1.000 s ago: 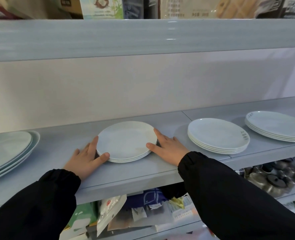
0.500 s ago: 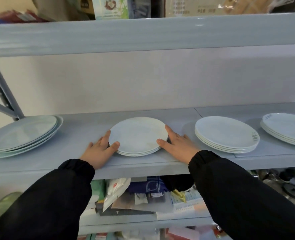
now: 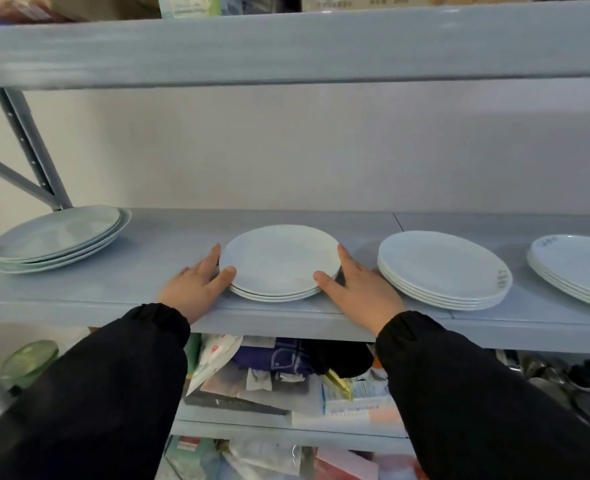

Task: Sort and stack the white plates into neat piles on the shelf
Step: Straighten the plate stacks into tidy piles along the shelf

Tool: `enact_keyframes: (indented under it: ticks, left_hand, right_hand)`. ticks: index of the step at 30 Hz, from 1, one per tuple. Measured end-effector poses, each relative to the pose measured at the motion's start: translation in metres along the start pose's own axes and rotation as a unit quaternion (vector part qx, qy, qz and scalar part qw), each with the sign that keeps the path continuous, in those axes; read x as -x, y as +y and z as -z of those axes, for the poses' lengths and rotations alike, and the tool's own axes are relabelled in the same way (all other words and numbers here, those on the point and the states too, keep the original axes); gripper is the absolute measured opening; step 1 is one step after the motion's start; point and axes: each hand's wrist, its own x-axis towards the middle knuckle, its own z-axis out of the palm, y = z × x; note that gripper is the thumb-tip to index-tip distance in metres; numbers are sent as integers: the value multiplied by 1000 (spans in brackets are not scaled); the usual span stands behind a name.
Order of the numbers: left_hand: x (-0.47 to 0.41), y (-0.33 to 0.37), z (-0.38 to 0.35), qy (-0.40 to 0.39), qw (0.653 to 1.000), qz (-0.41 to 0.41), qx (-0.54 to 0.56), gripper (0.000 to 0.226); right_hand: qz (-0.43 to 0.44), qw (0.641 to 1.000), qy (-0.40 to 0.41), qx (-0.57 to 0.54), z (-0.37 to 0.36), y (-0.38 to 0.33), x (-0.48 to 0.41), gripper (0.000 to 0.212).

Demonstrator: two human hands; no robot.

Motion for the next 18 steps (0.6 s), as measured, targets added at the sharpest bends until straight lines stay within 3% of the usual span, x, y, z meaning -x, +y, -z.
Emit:
enact_keyframes:
  ticks: [14, 18]
  left_hand:
    - [3, -2, 7, -29, 995, -66, 68, 120]
    - [4, -4, 8, -29, 994, -64, 81, 123]
  right_hand:
    - [20, 999, 19, -32, -1, 5, -1, 96]
    - [11, 999, 21, -40, -3, 6, -3, 113]
